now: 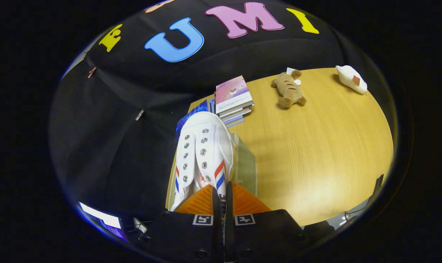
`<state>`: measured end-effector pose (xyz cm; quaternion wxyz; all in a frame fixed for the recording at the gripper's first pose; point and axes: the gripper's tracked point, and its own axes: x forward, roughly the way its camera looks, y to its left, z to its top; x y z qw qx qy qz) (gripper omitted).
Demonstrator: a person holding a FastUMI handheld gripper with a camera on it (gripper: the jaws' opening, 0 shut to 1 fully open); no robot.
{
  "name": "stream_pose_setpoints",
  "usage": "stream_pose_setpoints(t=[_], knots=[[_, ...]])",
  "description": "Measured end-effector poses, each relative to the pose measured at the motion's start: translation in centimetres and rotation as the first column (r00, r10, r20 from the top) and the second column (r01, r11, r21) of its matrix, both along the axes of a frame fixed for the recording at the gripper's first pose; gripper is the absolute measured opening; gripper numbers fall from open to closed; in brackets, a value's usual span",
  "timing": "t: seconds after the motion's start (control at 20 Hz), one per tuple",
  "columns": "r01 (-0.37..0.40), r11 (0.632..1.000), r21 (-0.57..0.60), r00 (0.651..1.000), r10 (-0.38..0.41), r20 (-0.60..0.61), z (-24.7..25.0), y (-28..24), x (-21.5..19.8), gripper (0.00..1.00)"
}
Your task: Open the storage box then place both shoes into the box .Put the left shoe in first, then the right shoe, with the right side of both shoes facing outward in a uniform manner.
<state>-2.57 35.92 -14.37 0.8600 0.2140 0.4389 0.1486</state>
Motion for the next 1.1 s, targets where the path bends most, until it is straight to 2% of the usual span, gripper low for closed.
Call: stream_pose_setpoints(t=[0.15, 0.4, 0.5, 0.6, 0.65, 0.7, 0.8, 0.85, 1.1], knots=[[-0.036, 0.998, -0.047, 0.999, 0.035, -0.019, -2.2, 2.5, -0.2, 0.07], [-0.049, 0.991, -0.127, 0.998, 0.044, -0.042, -4.3, 2.7, -1.0, 0.08], [-0.058, 0.995, -0.079, 0.998, 0.056, -0.038, -3.7, 3.9, -1.2, 0.25], [-0.063, 0.998, 0.006, 0.997, 0.063, 0.041, -0.8, 5.3, -0.4, 0.61], [-0.078, 0.997, 0.002, 0.994, 0.077, 0.081, 0.2, 5.0, -0.1, 0.79], [-0.094, 0.995, -0.023, 0.988, 0.096, 0.118, 0.9, 4.5, 0.2, 0.81], [-0.115, 0.991, -0.066, 0.973, 0.126, 0.196, 2.7, 3.1, 0.7, 0.95], [-0.112, 0.991, -0.078, 0.963, 0.127, 0.238, 3.6, 2.3, 1.0, 0.97], [-0.052, 0.989, -0.137, 0.897, 0.106, 0.429, 8.2, -4.8, 3.2, 0.99]])
